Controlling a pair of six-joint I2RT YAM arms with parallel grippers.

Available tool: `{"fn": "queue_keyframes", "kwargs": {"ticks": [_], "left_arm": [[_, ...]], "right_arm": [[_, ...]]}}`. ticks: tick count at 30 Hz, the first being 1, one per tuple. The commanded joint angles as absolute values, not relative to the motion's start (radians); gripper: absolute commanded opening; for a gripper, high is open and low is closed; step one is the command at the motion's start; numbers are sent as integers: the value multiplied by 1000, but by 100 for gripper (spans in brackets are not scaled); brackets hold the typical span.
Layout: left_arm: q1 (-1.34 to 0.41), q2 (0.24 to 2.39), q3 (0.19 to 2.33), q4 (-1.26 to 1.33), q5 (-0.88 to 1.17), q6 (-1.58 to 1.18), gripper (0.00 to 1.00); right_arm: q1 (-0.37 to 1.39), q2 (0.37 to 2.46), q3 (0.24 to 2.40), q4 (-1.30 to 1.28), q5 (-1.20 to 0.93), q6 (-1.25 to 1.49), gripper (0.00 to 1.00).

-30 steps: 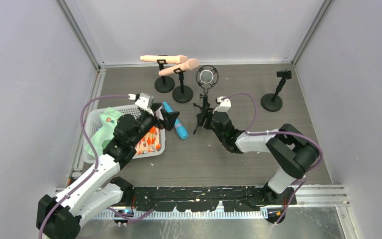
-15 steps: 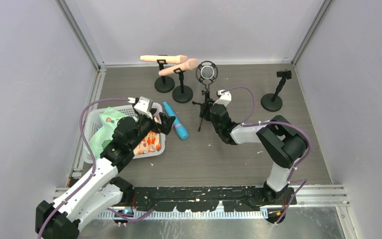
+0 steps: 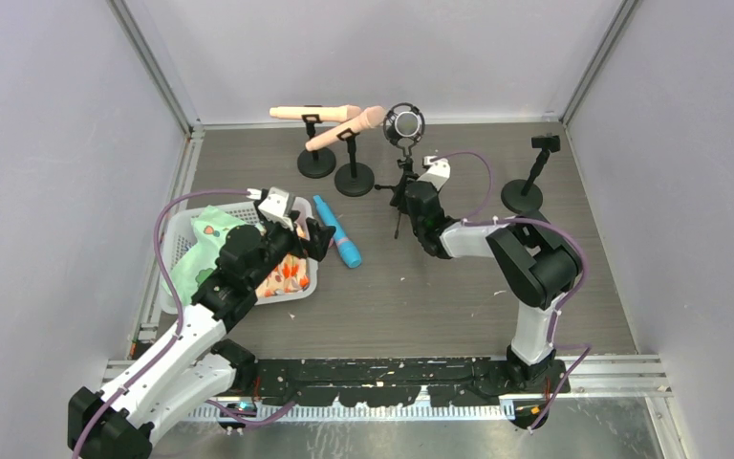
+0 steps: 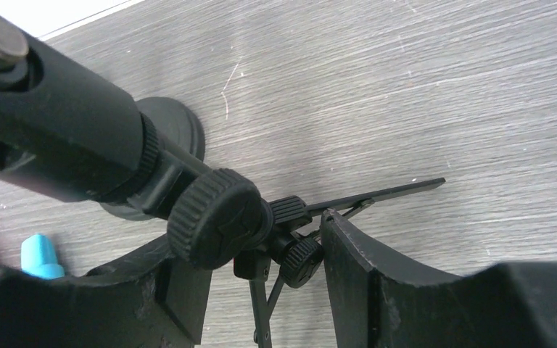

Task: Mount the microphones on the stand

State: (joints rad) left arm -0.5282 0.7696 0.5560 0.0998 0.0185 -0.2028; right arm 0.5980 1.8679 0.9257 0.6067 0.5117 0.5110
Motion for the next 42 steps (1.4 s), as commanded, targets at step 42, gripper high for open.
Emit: {"fn": "queue_keyframes", "kwargs": {"ticks": [42], "left_arm": [[-524,807,628,31,-152,-316,96]], "right_arm": [[460,1404,916,288,252,380,79]]}}
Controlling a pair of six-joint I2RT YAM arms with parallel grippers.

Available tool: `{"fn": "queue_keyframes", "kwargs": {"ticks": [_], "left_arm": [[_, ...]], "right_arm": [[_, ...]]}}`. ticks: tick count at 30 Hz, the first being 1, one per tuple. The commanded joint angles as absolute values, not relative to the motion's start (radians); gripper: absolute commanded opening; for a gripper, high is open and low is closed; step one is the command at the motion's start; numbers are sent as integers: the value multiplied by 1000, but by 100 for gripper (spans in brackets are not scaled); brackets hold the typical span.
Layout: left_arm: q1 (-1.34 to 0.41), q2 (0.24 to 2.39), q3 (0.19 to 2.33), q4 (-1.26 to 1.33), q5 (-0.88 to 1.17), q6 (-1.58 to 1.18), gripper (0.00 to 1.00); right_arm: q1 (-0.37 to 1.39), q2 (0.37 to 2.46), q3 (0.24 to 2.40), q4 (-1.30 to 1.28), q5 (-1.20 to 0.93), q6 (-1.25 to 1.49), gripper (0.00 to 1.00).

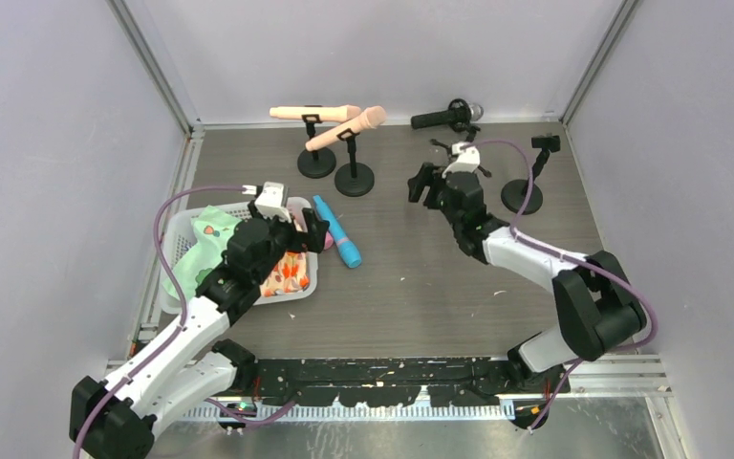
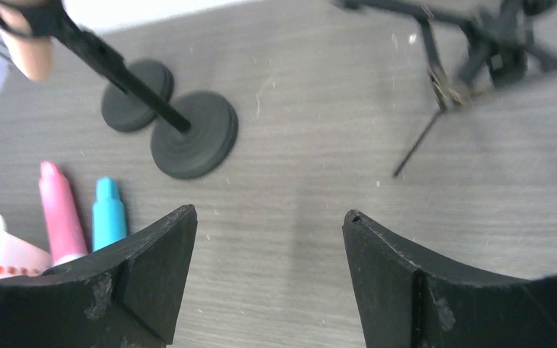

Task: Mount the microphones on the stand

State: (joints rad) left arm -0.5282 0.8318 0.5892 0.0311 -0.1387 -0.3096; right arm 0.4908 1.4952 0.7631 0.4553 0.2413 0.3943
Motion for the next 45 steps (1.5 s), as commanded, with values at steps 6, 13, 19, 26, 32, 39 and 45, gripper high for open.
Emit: {"fn": "queue_keyframes", "kwargs": {"ticks": [6,13,19,26,32,39,45], "left_arm": [[-524,800,630,26,-143,-319,96],[-524,832,668,3,-124,-324,95],[-525,827,669,-26,-121,-333,95],[-525,809,661,-39,-114,-358,95],[-525,803,663,-59,-107,-360,95],[-525,805,658,-61,-100,-368,95],[-525,807,653,-63,-97,-370,95]], "right_arm": [[383,1415,1198,-41,212,403,79],[242,1638,1598,-395,201,381,79],[192,1916,1939,-600,232,283,79],[113,2140,2167,-731,236,305,76],[75,2272,2268,-774,217,326,73],[53,2372,2323,-775,199,341,69],[51,2456,2383,-777,186,338,66]]}}
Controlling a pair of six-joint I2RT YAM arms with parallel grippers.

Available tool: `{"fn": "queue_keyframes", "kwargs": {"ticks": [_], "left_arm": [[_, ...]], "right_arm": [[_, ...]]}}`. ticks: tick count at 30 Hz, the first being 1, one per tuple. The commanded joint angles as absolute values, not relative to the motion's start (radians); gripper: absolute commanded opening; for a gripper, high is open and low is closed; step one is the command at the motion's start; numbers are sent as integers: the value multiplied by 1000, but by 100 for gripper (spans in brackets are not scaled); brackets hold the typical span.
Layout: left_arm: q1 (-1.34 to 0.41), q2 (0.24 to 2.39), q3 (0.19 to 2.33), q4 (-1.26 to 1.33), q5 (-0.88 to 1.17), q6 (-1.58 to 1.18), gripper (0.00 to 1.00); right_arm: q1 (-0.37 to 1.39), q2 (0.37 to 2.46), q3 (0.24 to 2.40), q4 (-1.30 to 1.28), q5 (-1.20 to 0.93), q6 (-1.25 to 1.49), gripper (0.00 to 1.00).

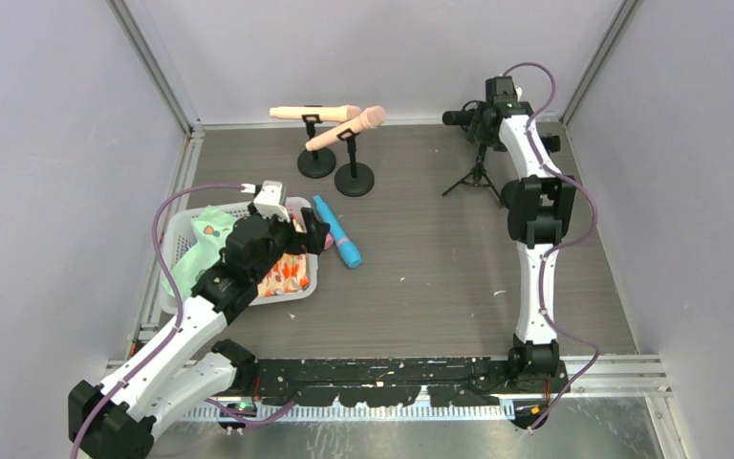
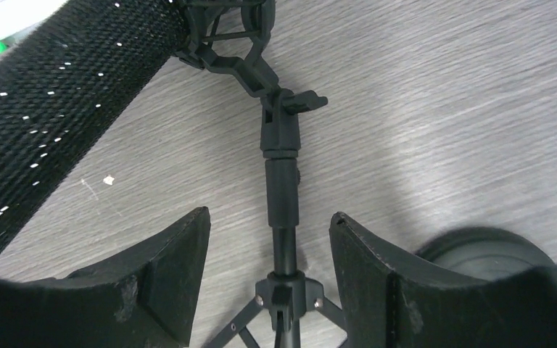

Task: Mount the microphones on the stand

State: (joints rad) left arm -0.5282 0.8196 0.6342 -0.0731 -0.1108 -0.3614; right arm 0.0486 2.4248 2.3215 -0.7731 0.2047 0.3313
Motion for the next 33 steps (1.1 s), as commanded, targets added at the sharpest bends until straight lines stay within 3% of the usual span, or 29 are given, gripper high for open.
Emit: {"fn": "queue_keyframes", "kwargs": {"ticks": [1,12,21,27,33], "left_arm": [[-525,807,653,-64,-97,-370,95],[-525,812,650,-66,-96,-368,95],[-523,801,646,-76,-106,-361,95],[-524,794,647,-83,-111,-360,95],[-524,784,643,-83,-113,-359,95]], "right_arm": [[51,2468,2390,-777,188,337,66],[51,2546,2397,-767,213,316,58],[50,2556,2372,-729,156,313,37],[49,2479,2228,-606,81,300,20],[51,2297,1924,-323,17,327,7]]}}
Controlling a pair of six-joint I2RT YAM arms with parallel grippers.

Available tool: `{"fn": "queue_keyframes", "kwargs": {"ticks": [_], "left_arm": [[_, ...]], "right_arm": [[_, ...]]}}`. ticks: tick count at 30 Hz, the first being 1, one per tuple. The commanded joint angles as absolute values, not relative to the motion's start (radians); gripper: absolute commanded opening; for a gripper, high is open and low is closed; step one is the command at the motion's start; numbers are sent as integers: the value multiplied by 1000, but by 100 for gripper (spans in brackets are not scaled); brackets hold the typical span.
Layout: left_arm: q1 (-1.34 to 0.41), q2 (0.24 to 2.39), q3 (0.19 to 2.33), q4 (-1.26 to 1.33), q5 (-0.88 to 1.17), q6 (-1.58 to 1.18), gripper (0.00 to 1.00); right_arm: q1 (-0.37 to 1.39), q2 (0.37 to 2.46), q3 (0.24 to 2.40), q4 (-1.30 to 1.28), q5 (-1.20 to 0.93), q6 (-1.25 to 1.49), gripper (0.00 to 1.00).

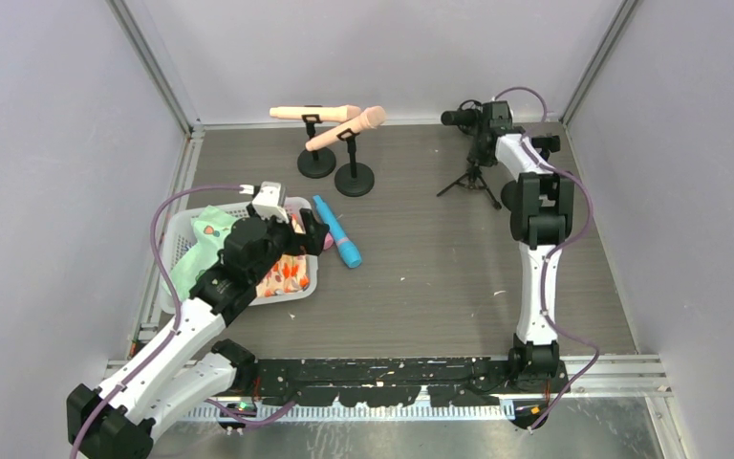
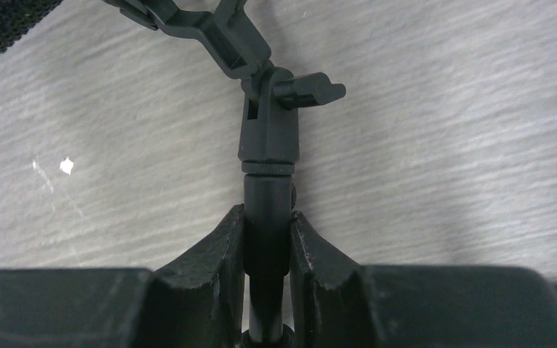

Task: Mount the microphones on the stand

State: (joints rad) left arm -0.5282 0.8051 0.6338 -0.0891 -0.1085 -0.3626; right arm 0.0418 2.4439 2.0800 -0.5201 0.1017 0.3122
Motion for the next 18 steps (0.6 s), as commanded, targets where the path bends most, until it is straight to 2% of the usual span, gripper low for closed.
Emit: {"fn": "queue_keyframes", "kwargs": {"ticks": [1,3,11,18], "left_arm": [[-524,783,643,-82,-113,-359,95],[-525,784,647,-76,-114,-358,95],[-524,782,703,-47,-106,-356,91],[-524,787,807,-29,-88,-359,87]], "right_arm": [[55,2267,1868,-264,14,334,5],[64,2195,1744,-136,14,333,1],[134,1968,1281,419,35,291,1],[216,1873,1015,848,79,225,1]]}}
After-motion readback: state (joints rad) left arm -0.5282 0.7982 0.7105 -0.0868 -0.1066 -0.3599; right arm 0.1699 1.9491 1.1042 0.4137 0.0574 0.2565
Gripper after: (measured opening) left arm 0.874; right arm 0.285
